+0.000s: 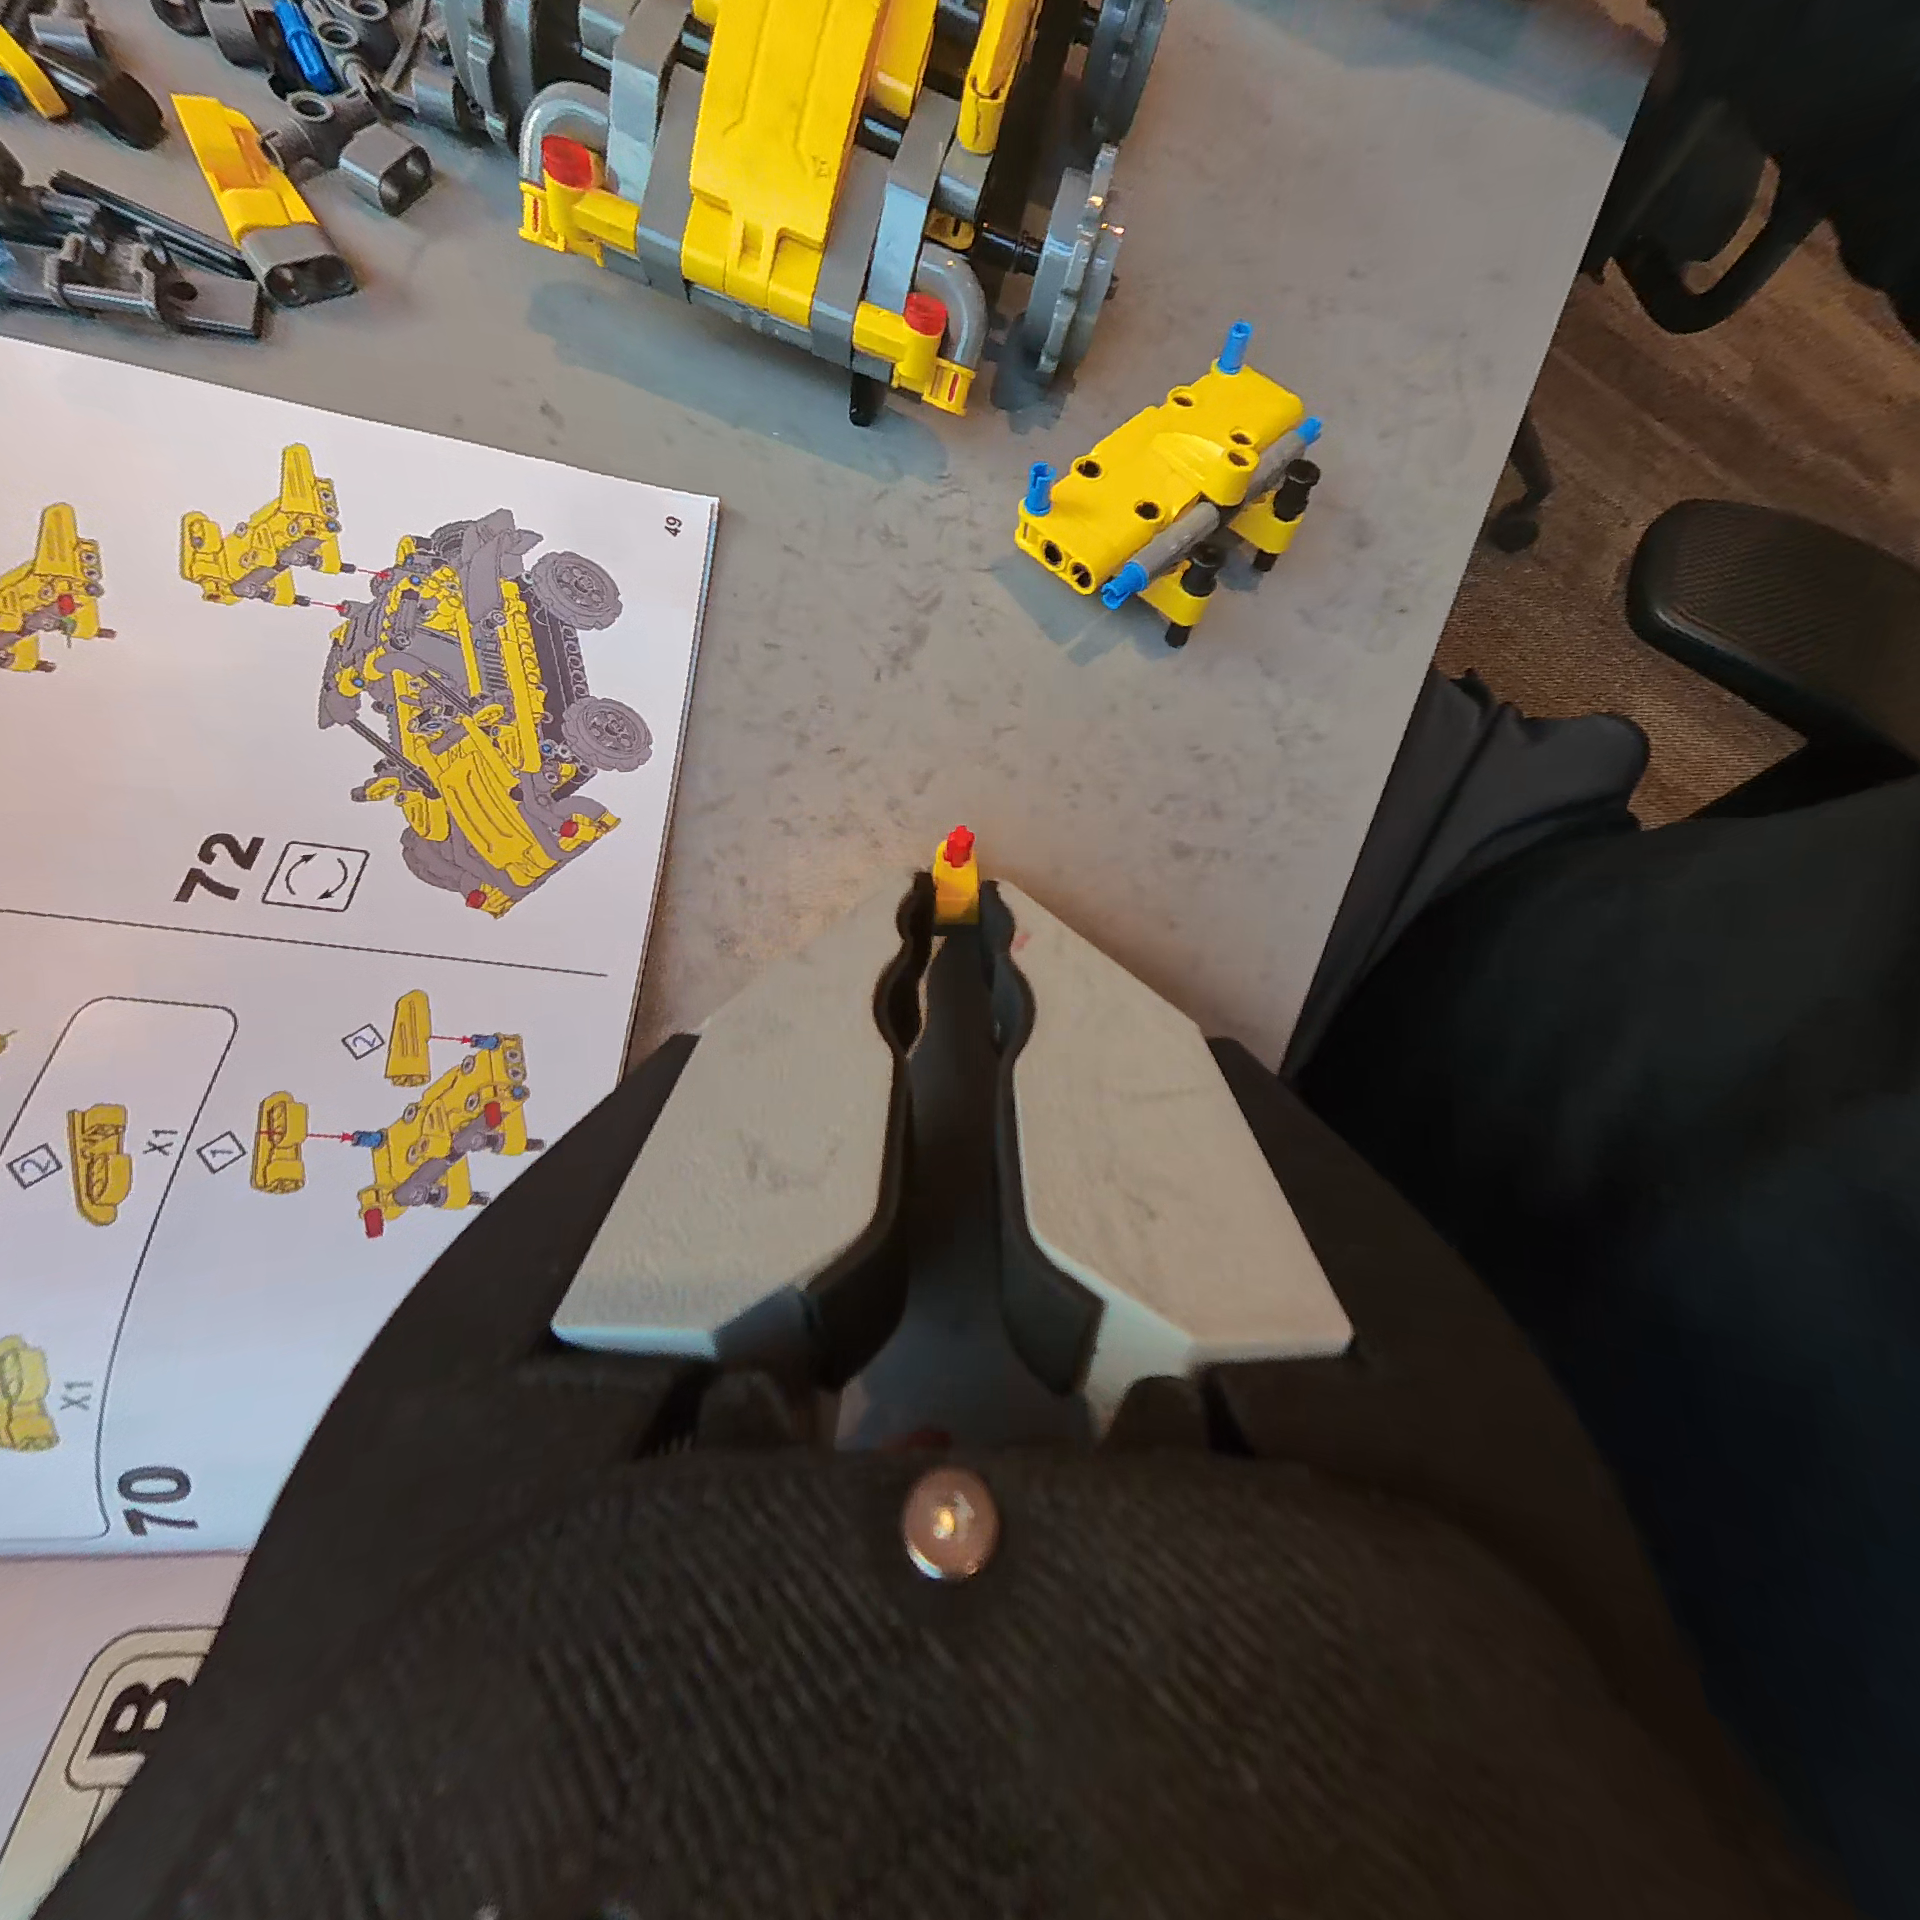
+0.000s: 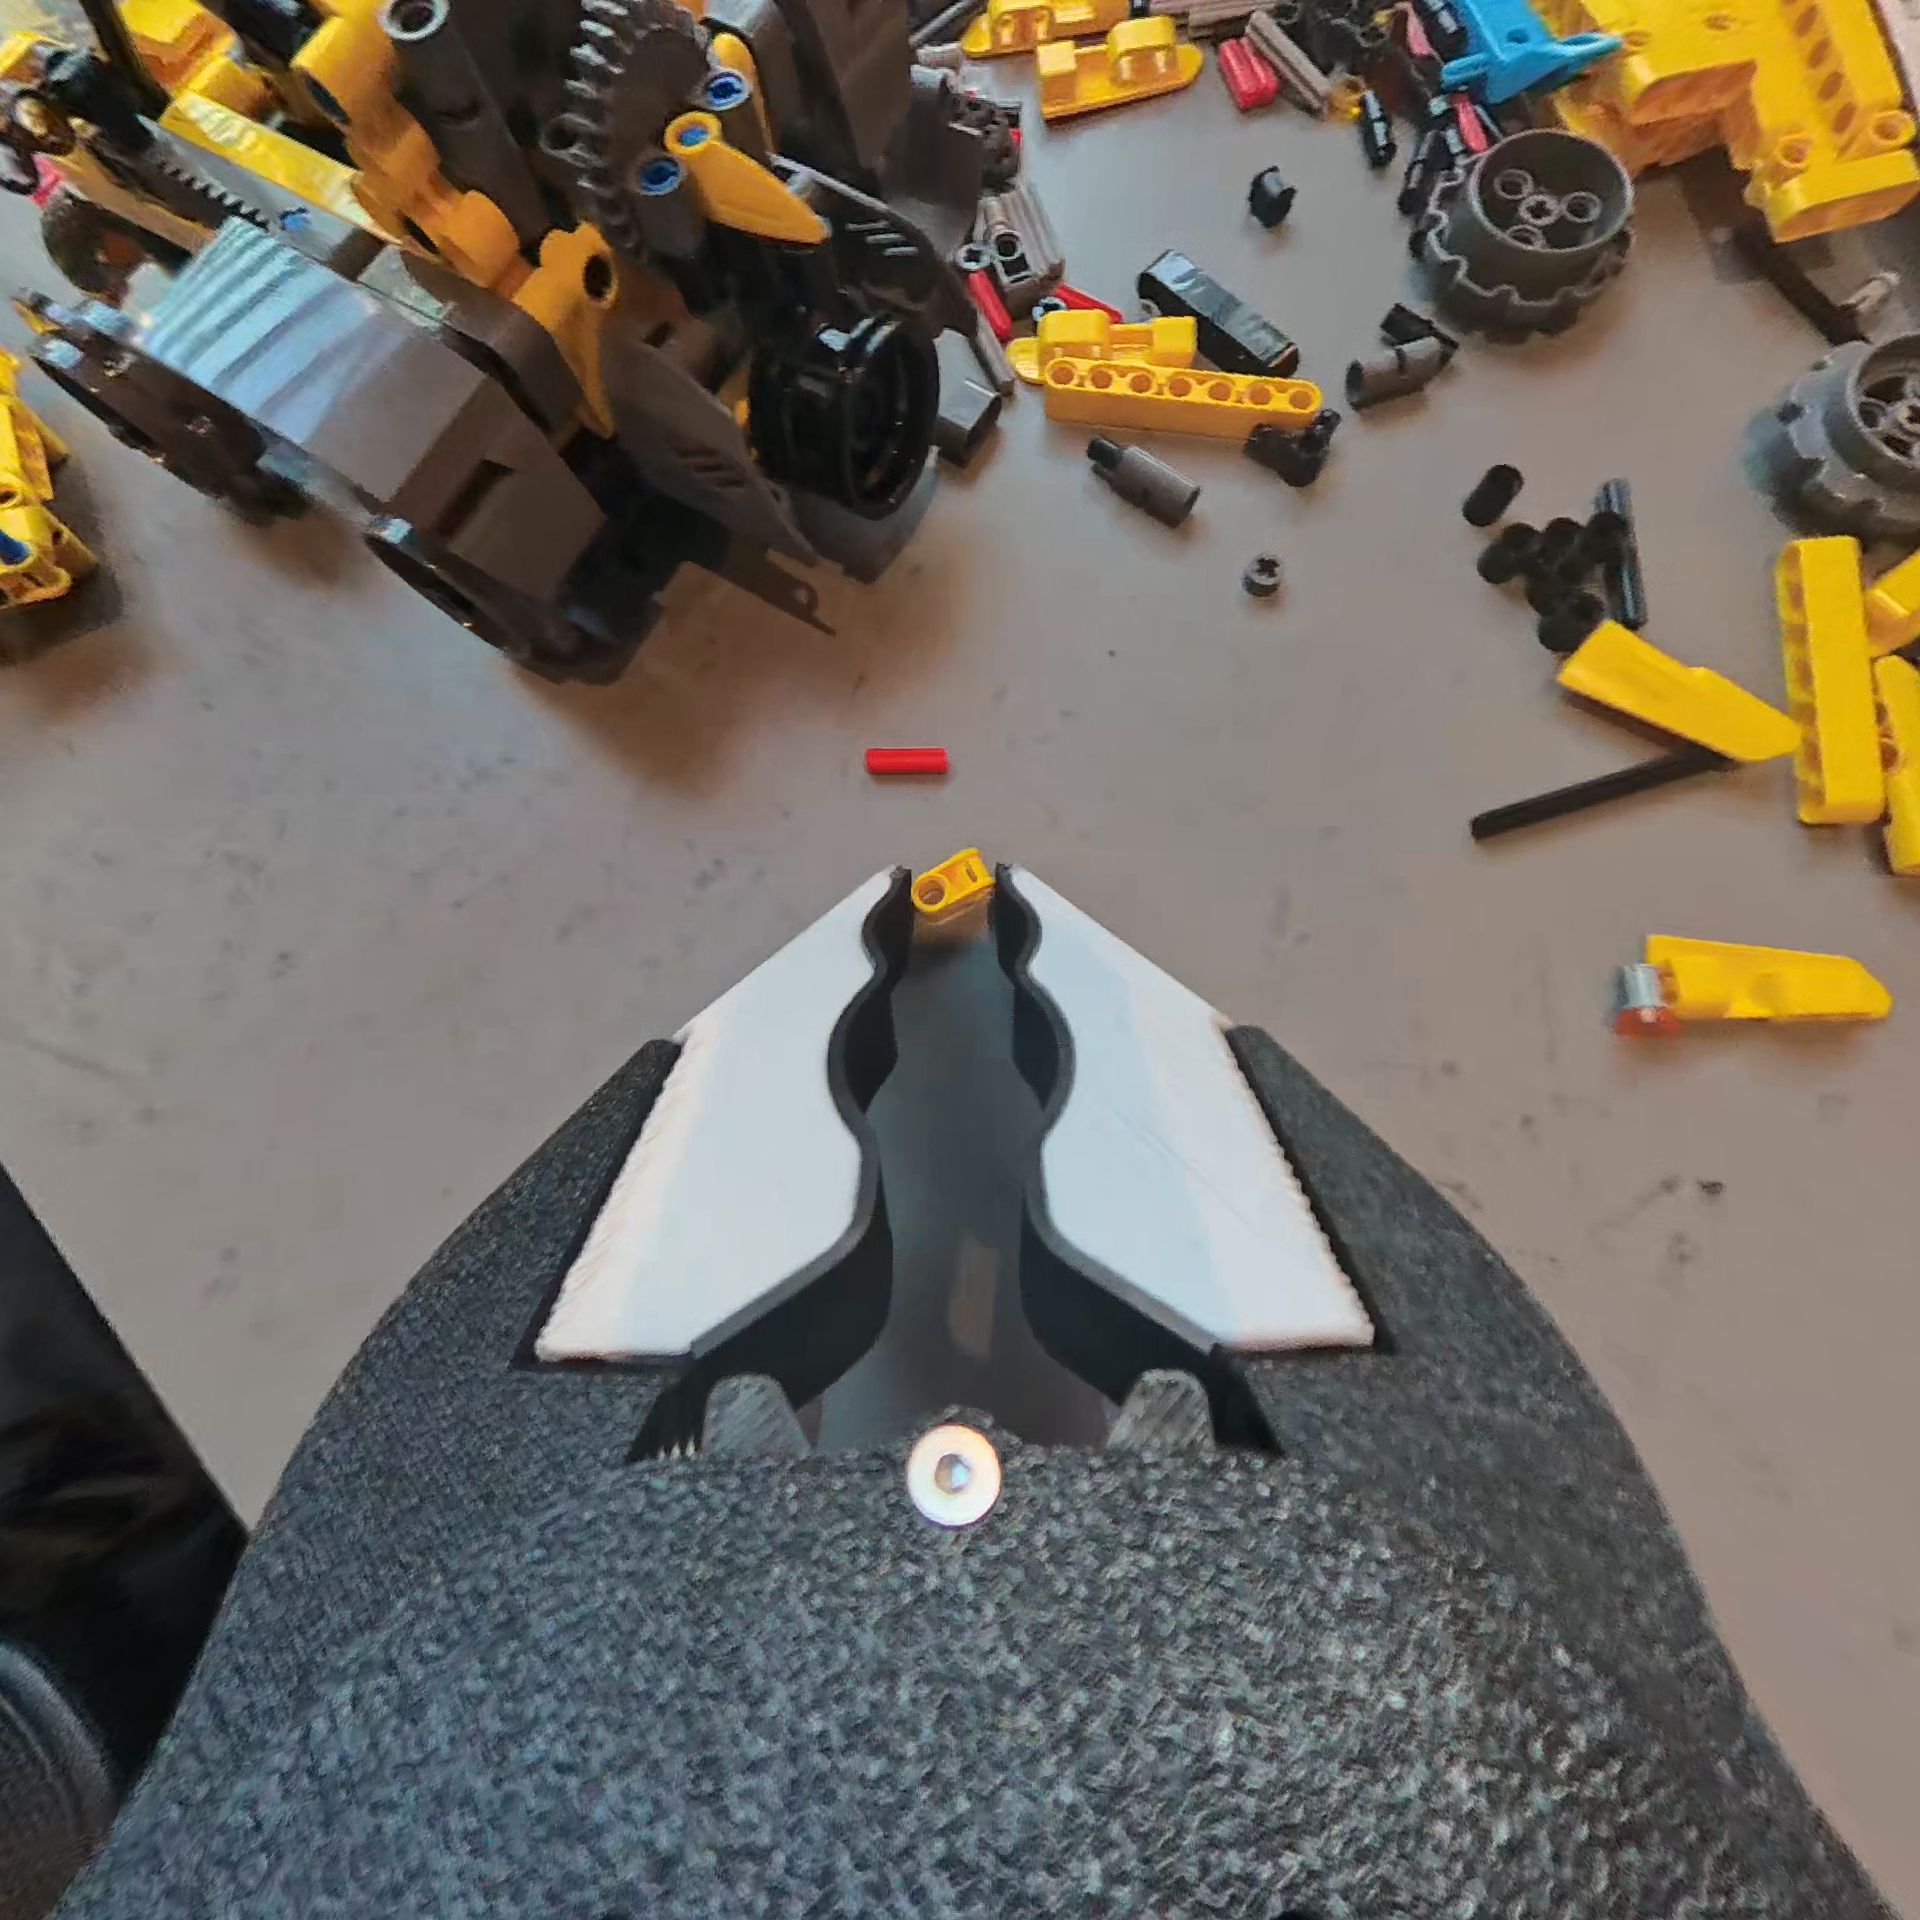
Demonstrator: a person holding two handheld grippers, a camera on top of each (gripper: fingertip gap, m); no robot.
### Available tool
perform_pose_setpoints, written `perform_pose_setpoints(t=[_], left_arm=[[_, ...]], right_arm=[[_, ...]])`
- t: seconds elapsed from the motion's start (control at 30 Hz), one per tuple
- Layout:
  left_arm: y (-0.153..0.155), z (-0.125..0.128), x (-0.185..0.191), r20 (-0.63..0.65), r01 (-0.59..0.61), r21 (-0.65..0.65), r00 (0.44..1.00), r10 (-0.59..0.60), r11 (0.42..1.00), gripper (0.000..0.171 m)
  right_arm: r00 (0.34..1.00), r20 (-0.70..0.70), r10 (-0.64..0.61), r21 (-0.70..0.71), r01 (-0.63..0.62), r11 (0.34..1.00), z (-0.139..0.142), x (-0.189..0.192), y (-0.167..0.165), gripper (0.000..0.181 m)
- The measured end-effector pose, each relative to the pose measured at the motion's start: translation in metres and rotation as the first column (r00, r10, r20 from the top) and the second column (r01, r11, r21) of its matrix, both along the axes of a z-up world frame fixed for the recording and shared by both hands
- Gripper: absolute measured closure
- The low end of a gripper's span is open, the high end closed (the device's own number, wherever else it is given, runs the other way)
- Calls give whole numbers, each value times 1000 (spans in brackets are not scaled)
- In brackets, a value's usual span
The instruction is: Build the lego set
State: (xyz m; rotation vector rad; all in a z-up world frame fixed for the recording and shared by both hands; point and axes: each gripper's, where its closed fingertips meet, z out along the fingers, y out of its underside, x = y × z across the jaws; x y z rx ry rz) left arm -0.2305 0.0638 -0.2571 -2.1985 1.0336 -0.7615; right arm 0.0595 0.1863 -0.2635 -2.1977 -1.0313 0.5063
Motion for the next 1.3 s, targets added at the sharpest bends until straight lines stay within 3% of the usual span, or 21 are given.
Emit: perform_pose_setpoints(t=[0.13, 0.27, 0.43, 0.63, 0.73, 0.87, 1.07, 1.23, 1.3], left_arm=[[0, 0, 2, 0, 5, 0, 1000, -5, 1000, 167], [-1, 0, 7, -11, 19, 16, 1000, -19, 1000, 167], [-2, 0, 11, -21, 31, 31, 999, -30, 999, 167], [-4, 0, 12, -31, 38, 51, 999, -36, 998, 161], [-6, 0, 13, -33, 45, 57, 999, -43, 997, 156], [-9, 1, 15, -25, 51, 57, 998, -50, 997, 146], [-9, 9, 9, 1, -1, 103, 1000, 1, 995, 132], [-7, 21, -2, 12, -53, 223, 999, 51, 973, 133], [-6, 27, -4, 10, -57, 276, 998, 57, 959, 135]], right_arm=[[991, -78, 108, -92, -115, 989, 3, -38, -43, 165], [965, -57, 255, -44, -258, 965, 3, -92, -90, 165], [945, -24, 326, -7, -326, 945, 3, -124, -109, 165], [943, -74, 323, 9, -324, 946, 23, -105, -99, 151], [967, -34, 254, 84, -250, 965, 34, -67, -64, 152], [985, -22, 170, 59, -168, 984, 31, -25, -19, 146], [952, 55, 301, 47, -304, 952, 20, -20, 5, 156], [915, 103, 390, -55, -387, 921, -1, -21, 10, 161], [911, 65, 407, -77, -402, 912, -1, -25, 8, 173]])
